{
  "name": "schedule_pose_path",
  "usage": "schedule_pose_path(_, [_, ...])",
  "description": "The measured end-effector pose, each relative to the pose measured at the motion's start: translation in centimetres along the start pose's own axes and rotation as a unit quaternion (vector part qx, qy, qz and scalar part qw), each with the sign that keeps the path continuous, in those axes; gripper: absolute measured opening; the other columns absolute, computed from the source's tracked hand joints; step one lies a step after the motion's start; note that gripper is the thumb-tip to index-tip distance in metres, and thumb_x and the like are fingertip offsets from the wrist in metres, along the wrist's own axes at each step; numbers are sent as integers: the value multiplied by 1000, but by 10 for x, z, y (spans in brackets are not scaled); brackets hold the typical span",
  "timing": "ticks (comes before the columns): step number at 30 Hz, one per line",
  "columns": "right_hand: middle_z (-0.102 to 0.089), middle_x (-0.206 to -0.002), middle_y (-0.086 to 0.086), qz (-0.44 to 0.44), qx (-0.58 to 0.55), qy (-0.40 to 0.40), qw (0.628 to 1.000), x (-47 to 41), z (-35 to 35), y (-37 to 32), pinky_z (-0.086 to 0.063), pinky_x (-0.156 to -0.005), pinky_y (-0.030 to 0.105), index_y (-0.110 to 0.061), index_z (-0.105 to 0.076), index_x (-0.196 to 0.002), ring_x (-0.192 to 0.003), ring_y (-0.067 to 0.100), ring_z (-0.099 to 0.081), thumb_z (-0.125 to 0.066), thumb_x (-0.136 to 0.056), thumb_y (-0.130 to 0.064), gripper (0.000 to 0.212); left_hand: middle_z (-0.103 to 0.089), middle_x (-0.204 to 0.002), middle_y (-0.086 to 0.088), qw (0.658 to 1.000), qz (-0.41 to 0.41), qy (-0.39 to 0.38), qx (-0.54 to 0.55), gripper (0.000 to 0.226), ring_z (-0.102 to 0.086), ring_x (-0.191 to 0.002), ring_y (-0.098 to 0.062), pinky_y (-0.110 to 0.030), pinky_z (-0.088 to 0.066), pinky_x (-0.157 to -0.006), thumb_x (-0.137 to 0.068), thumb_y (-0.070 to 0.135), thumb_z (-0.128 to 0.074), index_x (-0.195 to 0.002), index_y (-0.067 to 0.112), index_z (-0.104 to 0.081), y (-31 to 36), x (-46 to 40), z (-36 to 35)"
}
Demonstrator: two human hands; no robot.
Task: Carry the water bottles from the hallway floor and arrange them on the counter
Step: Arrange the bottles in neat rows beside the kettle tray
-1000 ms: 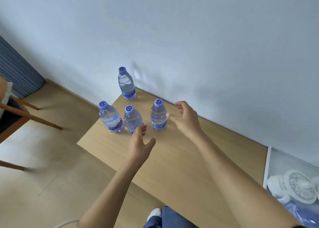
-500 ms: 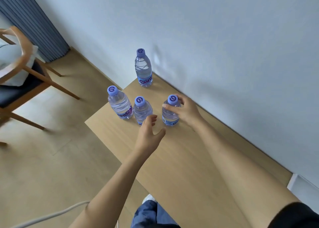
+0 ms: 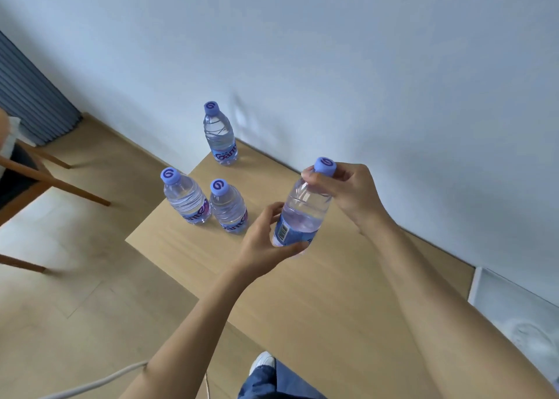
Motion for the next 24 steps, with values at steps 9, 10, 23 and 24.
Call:
schedule_pose_path(9, [-75,-82,16,33,-50,41,997,47,34,-75,-52,-62,22,-10,-75,-74,-68,22,-71,-74,-82,-23,16,-68,-94,-11,980,-75,-149,105,63,-67,-78,-19,-42,-57,-69,-66,13,-87,-116,20,-49,85,24,-19])
schedule_pose_path(10, [-75,-82,16,30,-60,55,996,54,35,-80,-51,-61,21,-8,-75,-77,-68,20,-70,-72,-83,-24,17,-68,-93,-9,980,-82,-143,111,61,-67,-78,-21,-42,-57,-69,-66,12,-87,-115,21,-50,91,27,-22])
schedule_pose_path(23, [-62,-69,11,26,-155,202,967,112,41,-98,-54,-57,34,-12,-63,-73,-62,26,-63,-72,-67,-11,10,-70,-84,0,961,-109,-212,140,56,-67,-67,-17,-23,-51,-54,-63,22,-90,-107,25,-56,125,57,-53])
schedule_pose_path(24, [-64,-70,11,23,-176,186,966,113,45,-99,-54,-61,35,-14,-65,-68,-67,29,-64,-70,-65,-12,6,-72,-89,1,958,-110,-227,135,56,-70,-75,-16,-24,-54,-62,-62,25,-90,-108,25,-57,126,57,-51])
Point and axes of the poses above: each hand's wrist, its own x-axis away from the middle knuckle, its own z-axis out of the back of the hand, y = z × x, the point moved 1 cm from there along -x, towards the middle knuckle
